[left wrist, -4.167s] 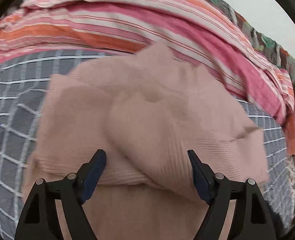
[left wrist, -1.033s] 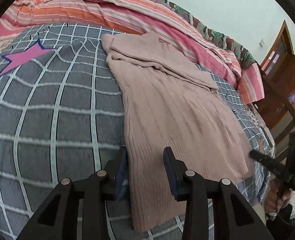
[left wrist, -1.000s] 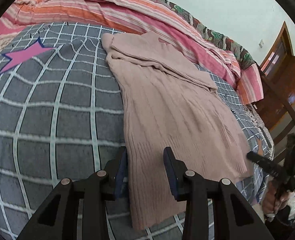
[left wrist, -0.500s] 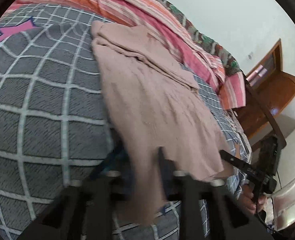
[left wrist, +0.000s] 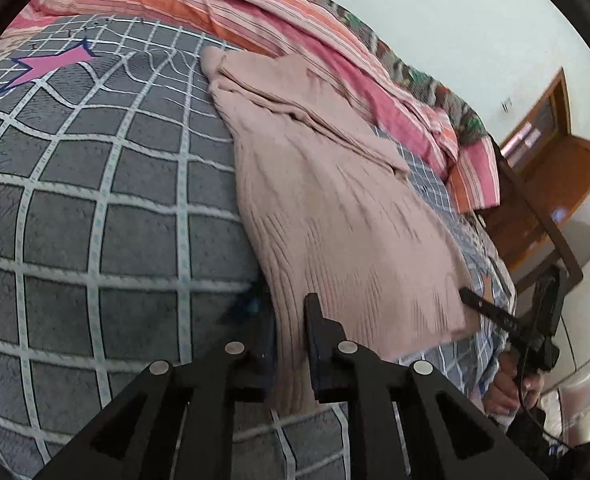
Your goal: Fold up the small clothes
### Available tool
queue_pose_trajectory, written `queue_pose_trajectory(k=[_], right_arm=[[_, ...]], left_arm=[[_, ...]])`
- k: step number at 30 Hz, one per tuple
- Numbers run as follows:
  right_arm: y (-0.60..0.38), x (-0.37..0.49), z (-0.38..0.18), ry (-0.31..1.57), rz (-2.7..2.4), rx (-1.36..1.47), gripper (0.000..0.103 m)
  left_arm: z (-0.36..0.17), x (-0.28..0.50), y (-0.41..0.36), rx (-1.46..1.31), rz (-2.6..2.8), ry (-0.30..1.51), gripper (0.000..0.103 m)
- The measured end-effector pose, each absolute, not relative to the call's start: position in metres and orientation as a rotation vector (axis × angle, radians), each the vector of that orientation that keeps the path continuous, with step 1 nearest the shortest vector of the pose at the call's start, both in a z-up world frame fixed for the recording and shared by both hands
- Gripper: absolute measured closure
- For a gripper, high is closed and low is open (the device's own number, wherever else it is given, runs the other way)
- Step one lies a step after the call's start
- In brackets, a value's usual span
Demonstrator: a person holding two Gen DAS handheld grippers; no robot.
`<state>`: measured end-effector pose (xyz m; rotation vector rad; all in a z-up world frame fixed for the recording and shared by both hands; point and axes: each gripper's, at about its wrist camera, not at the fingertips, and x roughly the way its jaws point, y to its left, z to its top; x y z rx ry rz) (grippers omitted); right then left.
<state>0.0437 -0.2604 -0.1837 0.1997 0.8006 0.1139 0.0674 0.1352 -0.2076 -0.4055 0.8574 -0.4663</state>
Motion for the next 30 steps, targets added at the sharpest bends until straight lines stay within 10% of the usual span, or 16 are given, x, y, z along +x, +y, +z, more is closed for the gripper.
queue_pose_trajectory(k=[10, 14, 30], right_arm=[[-0.248, 0.038, -0.189, 0.824, 0.165, 0.188, 0.062], [-0.246, 0.045, -0.187, 0.832, 0.153, 0.179, 0.098], [-0.275, -0.004, -0.142, 0.680, 0.214, 0.358, 0.099]], left_arm=[[-0.214, 0.060, 0.122, -0.405, -0.437, 0.867, 0.082], [-0.213, 0.062, 0.126, -0.472, -0.396, 0.861, 0.092], [-0.165, 0.020, 0.145, -0.530, -0.396, 0.692, 0.095]])
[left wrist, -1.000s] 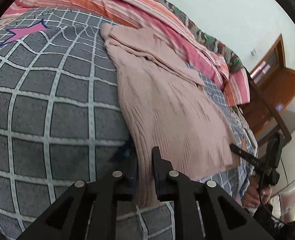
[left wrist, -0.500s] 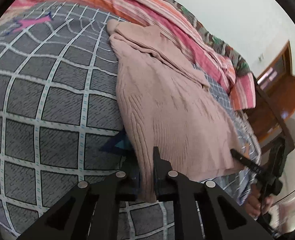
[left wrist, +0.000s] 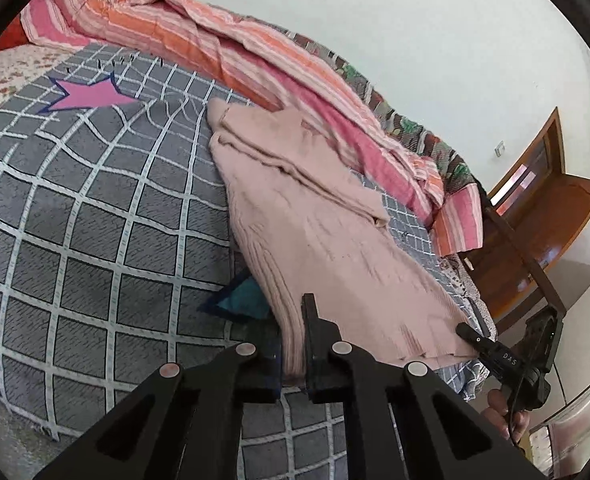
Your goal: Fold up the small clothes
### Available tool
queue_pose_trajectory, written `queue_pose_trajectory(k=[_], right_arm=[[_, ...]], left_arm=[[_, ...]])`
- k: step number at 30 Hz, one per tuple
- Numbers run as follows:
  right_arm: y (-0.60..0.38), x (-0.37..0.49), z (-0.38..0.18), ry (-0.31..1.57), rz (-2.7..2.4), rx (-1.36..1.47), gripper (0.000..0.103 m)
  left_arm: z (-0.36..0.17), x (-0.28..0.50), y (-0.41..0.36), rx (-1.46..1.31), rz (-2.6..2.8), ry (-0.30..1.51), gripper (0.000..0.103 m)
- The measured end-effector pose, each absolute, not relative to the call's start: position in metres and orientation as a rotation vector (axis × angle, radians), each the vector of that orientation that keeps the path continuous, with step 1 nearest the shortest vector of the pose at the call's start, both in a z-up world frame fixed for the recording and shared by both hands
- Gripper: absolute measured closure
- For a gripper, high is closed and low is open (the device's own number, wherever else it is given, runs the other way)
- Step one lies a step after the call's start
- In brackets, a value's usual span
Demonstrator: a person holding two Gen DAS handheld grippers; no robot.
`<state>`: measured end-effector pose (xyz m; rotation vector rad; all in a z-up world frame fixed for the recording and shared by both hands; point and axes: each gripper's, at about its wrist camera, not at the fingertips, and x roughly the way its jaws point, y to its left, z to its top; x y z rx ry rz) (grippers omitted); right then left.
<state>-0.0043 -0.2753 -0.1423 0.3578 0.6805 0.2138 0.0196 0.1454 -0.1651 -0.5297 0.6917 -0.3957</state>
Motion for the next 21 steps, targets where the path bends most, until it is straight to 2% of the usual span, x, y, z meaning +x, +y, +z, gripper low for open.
queue_pose_trajectory(k=[11, 21], right_arm=[[-0.278, -0.050, -0.116, 0.643, 0.271, 0.361, 0.099], [-0.289, 0.003, -0.101, 0.666, 0.294, 0.513, 0.098]], left_arm=[[-0.132, -0.018, 0.145, -0.473, -0.432, 0.660, 0.095], [-0.099, 0.036, 0.141, -0.499, -0.383, 0.639, 0.094]])
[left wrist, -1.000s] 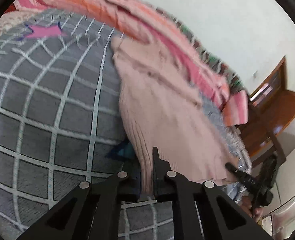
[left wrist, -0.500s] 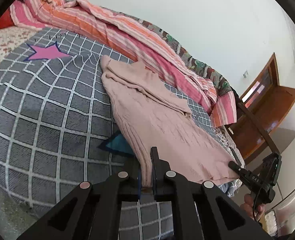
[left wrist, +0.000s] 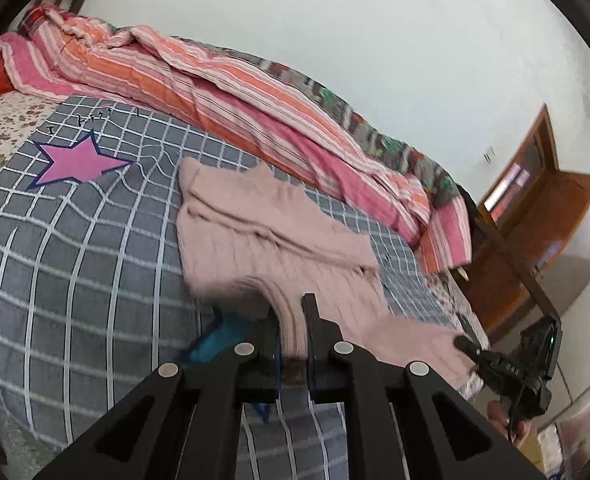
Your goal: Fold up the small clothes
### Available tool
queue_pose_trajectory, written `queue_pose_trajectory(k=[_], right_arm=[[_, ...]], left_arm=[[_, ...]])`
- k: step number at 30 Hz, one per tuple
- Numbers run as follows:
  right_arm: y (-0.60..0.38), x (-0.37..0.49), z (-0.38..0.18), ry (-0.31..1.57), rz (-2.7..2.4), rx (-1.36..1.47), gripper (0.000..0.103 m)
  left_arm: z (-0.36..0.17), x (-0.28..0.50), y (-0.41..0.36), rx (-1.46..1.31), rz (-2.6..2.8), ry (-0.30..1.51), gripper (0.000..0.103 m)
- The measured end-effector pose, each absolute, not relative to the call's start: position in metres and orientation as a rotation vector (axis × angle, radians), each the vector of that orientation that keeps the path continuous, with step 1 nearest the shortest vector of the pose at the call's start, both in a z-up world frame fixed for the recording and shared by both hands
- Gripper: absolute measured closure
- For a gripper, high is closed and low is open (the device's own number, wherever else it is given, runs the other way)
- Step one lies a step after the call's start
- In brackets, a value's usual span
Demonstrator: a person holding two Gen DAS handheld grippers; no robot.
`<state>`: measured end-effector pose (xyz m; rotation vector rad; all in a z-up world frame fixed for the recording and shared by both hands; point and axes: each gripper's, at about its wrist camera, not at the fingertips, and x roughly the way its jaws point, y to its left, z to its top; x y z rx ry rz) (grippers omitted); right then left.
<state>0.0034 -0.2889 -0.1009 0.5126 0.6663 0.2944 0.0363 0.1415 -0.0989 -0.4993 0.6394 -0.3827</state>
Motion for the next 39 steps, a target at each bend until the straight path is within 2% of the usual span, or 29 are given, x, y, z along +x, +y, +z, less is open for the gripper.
queue_pose_trajectory(k=[9, 14, 21, 26, 27, 31, 33, 39], right_arm=[[-0.295, 0.076, -0.088, 0.691, 0.307, 0.644, 0.098], [-0.282, 0.116, -0.091, 0.719, 0.296, 0.607, 0.098], [-0.276, 0.150, -0.111, 0.813, 0.254, 0.570, 0.097], [-0.269, 0.136, -0.124, 0.878, 0.219, 0.429, 0.096], [-0.271, 0.127, -0.127, 0.884, 0.224, 0.425, 0.096], [-0.281, 0.095, -0.138, 0.886, 0.255, 0.454, 0.097], [-0.286, 0.080, -0.141, 0.876, 0.273, 0.483, 0.097], [-0.287, 0.047, -0.138, 0.850, 0.282, 0.493, 0.097]], left_arm=[[-0.095, 0.107, 0.161, -0.603, -0.279, 0.623, 0.097], [-0.109, 0.142, 0.154, -0.555, -0.271, 0.698, 0.097], [-0.137, 0.156, 0.160, -0.583, -0.262, 0.783, 0.097], [-0.151, 0.143, 0.156, -0.482, -0.276, 0.859, 0.096], [-0.155, 0.136, 0.154, -0.452, -0.279, 0.865, 0.093], [-0.173, 0.104, 0.152, -0.439, -0.362, 0.874, 0.068], [-0.182, 0.088, 0.152, -0.467, -0.398, 0.873, 0.059], [-0.212, 0.045, 0.142, -0.525, -0.499, 0.925, 0.056]])
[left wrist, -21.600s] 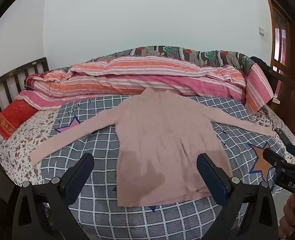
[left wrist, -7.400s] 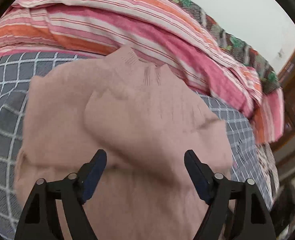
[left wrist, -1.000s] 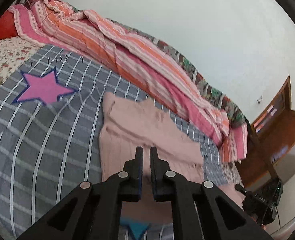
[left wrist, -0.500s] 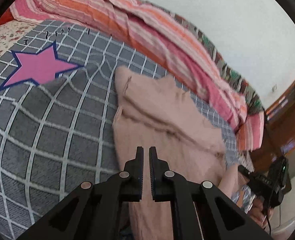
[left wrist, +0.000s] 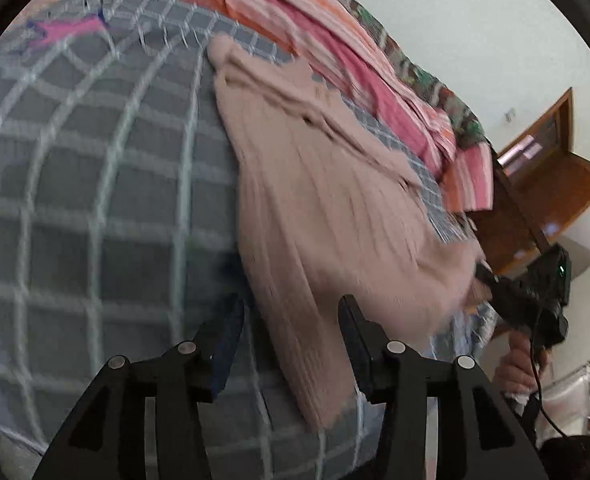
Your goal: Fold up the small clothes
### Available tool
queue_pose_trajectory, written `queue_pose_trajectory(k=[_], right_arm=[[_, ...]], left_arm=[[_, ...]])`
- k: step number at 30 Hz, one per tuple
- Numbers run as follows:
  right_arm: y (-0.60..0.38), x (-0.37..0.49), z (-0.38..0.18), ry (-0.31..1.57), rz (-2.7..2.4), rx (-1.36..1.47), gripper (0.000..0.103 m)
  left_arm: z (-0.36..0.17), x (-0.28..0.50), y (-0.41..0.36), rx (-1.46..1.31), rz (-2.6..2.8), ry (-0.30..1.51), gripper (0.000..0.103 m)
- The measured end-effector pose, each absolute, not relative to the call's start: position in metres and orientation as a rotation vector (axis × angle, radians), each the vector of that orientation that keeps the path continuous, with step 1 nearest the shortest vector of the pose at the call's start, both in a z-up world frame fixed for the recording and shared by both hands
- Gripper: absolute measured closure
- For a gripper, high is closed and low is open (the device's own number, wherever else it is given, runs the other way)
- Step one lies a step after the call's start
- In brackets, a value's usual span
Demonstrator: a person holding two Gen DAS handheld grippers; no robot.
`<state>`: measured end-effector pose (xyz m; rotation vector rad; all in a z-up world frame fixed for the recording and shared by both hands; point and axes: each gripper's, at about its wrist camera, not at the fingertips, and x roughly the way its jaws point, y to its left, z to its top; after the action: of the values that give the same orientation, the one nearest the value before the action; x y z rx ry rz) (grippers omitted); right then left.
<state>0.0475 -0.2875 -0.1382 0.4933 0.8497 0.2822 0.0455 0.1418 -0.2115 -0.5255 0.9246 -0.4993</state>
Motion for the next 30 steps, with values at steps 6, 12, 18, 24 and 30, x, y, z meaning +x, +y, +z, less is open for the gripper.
queue_pose_trajectory(k=[6, 12, 18, 24, 30], right_arm=[[-0.287, 0.031, -0.135, 0.832, 0.285, 0.506, 0.097], [-0.287, 0.022, -0.129, 0.820, 0.284, 0.515, 0.097], [-0.291, 0.011, -0.114, 0.779, 0.289, 0.519, 0.098], [-0.289, 0.016, -0.083, 0.720, 0.336, 0.571, 0.098], [-0.294, 0.044, -0.057, 0.672, 0.336, 0.661, 0.098]], left_arm=[[-0.224, 0.026, 0.117, -0.547, -0.549, 0.922, 0.058], [-0.221, 0.030, 0.108, -0.541, -0.493, 0.948, 0.096], [-0.173, 0.009, 0.148, -0.639, -0.526, 0.769, 0.097], [-0.120, 0.025, 0.182, -0.776, -0.569, 0.647, 0.097], [-0.096, 0.071, 0.178, -0.786, -0.513, 0.640, 0.097]])
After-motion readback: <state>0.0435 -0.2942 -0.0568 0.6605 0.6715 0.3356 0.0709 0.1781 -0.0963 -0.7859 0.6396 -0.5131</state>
